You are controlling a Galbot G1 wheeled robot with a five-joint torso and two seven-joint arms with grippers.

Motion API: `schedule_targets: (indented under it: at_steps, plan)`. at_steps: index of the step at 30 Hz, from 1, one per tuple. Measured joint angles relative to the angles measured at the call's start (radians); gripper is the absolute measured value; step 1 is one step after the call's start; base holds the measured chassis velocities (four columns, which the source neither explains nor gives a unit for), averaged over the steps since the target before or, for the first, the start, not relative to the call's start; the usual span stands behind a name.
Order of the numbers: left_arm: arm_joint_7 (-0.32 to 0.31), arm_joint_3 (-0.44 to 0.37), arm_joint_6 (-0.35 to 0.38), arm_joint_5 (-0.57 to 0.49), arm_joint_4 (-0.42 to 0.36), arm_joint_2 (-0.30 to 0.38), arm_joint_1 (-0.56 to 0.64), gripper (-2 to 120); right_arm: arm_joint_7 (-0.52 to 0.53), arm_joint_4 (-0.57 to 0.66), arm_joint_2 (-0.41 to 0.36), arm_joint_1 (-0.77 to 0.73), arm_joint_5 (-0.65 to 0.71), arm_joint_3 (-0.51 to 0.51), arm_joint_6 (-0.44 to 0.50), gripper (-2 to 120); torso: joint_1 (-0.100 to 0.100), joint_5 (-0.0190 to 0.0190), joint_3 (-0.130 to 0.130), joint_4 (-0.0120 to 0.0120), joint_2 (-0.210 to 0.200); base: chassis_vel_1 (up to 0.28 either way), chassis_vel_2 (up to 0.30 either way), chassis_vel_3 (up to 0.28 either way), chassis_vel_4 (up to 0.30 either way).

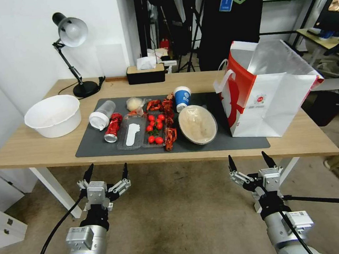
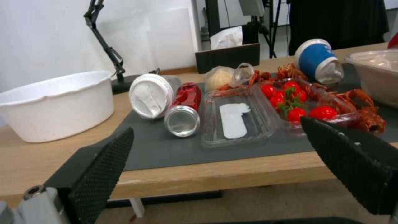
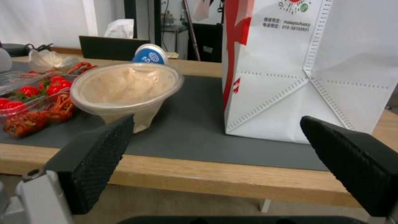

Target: Pick up the trash from the table and place it into the takeout bag.

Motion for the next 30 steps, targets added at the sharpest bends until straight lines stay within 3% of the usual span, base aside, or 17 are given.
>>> schedule_targets:
  at_steps: [4,7,11,13,15,18,24,30]
  plan:
    - [0.01,-0.011,0.03,-0.011,-0.002,0.0,-0.012,100,0.022,0.004,-0.005,0.031,0.026,0.002,-0.05,100,0.0,0.0,0.0,0.0,0.0,0.0,0.0,0.0,0.0]
    - [0.045,-0.05,0.136,-0.052,-0.02,0.001,-0.057,100,0.076,0.022,-0.017,0.106,0.087,0.011,-0.168,100,0.0,0.0,0.0,0.0,0.0,0.0,0.0,0.0,0.0]
    - [0.069,-0.076,0.21,-0.08,-0.033,0.002,-0.091,100,0.137,0.033,-0.033,0.184,0.159,0.017,-0.27,100,0.0,0.0002,0.0,-0.0003,0.0,0.0,0.0,0.0,0.0]
    - [0.072,-0.082,0.225,-0.088,-0.034,0.001,-0.096,100,0.15,0.033,-0.039,0.2,0.18,0.017,-0.28,100,0.0,-0.0005,0.0,0.0006,0.0,0.0,0.0,0.0,0.0]
    - [0.091,-0.113,0.302,-0.127,-0.051,0.004,-0.129,100,0.163,0.033,-0.047,0.214,0.206,0.012,-0.286,100,0.0,0.0,0.0,0.0001,0.0,0.0,0.0,0.0,0.0]
    - [0.105,-0.135,0.348,-0.155,-0.06,0.005,-0.149,100,0.164,0.03,-0.052,0.217,0.216,0.007,-0.281,100,0.0,0.0001,0.0,-0.0004,0.0,0.0,0.0,0.0,0.0]
    - [0.115,-0.145,0.34,-0.167,-0.062,0.004,-0.151,100,0.164,0.014,-0.075,0.233,0.254,-0.017,-0.252,100,0.0,-0.0001,0.0,0.0,0.0,0.0,0.0,0.0,0.0]
    - [0.116,-0.145,0.311,-0.166,-0.06,0.003,-0.149,100,0.181,-0.033,-0.117,0.289,0.385,-0.071,-0.223,100,0.0,0.0001,0.0,0.0001,0.0,0.0,0.0,0.0,0.0]
